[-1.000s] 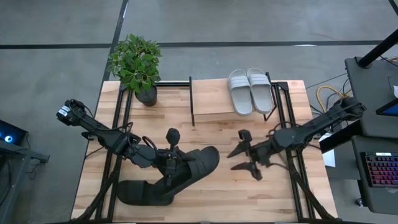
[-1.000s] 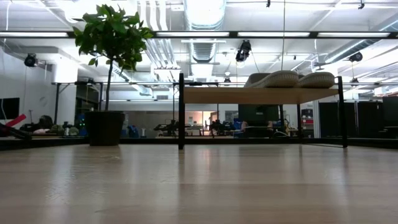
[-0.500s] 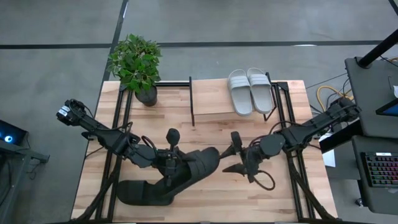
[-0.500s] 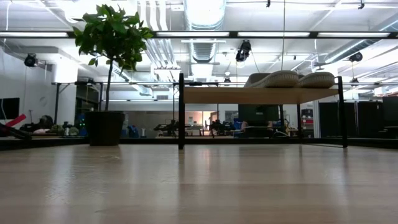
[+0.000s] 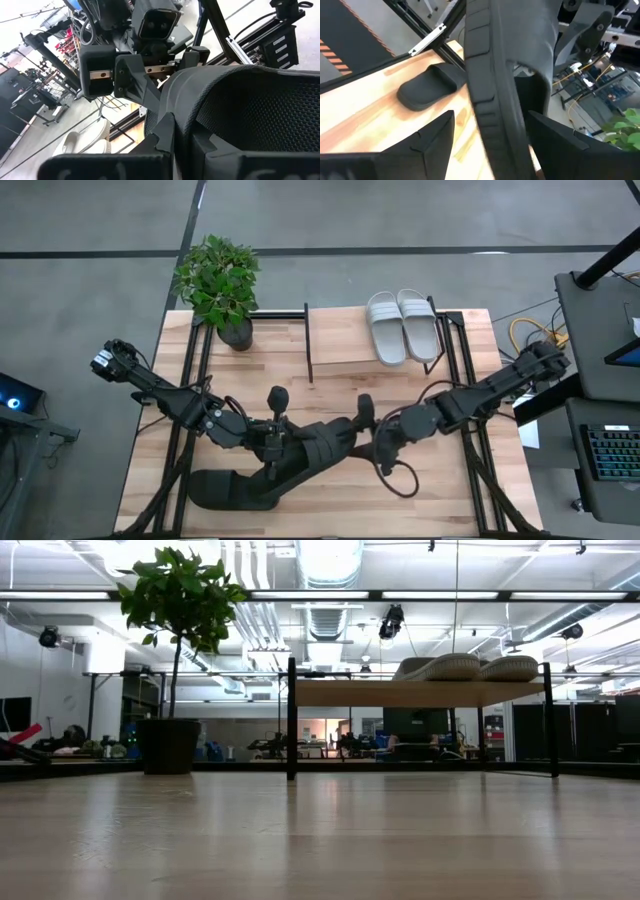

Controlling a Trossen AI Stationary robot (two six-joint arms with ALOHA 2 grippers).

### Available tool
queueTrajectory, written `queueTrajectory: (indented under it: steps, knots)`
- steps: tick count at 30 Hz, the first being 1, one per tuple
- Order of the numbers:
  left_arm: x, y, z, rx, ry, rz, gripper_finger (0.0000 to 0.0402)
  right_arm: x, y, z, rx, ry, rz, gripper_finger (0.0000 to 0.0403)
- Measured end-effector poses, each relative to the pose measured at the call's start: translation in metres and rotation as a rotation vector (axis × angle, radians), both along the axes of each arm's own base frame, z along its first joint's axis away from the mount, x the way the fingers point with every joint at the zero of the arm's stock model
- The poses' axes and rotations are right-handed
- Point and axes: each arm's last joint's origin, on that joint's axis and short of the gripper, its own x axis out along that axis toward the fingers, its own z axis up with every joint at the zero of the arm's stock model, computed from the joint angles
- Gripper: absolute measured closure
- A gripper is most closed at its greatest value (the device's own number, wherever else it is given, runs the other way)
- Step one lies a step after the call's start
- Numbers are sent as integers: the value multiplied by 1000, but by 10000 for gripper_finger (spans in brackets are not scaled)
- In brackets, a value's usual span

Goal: Pick and place slides into the shelf
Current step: Put the top black slide on the shelf

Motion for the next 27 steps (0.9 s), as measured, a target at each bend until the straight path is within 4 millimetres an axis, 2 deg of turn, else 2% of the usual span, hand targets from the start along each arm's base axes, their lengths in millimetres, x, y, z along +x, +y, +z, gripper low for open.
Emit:
queueTrajectory:
  steps: [6,11,16,22,27]
  knots:
    - [0,0,0,0,0,-1,400,2,0,-1,-2,4,-40,188]
    - [0,0,0,0,1,-2,400,1,-1,-4,14,14,-54,222]
    - [0,0,-1,1,3,-4,400,1,-1,-5,22,16,-58,274]
    - [0,0,0,-1,1,-2,400,1,0,-6,2,18,-43,360]
    - [0,0,0,2,2,0,400,1,0,-6,-17,15,-38,361]
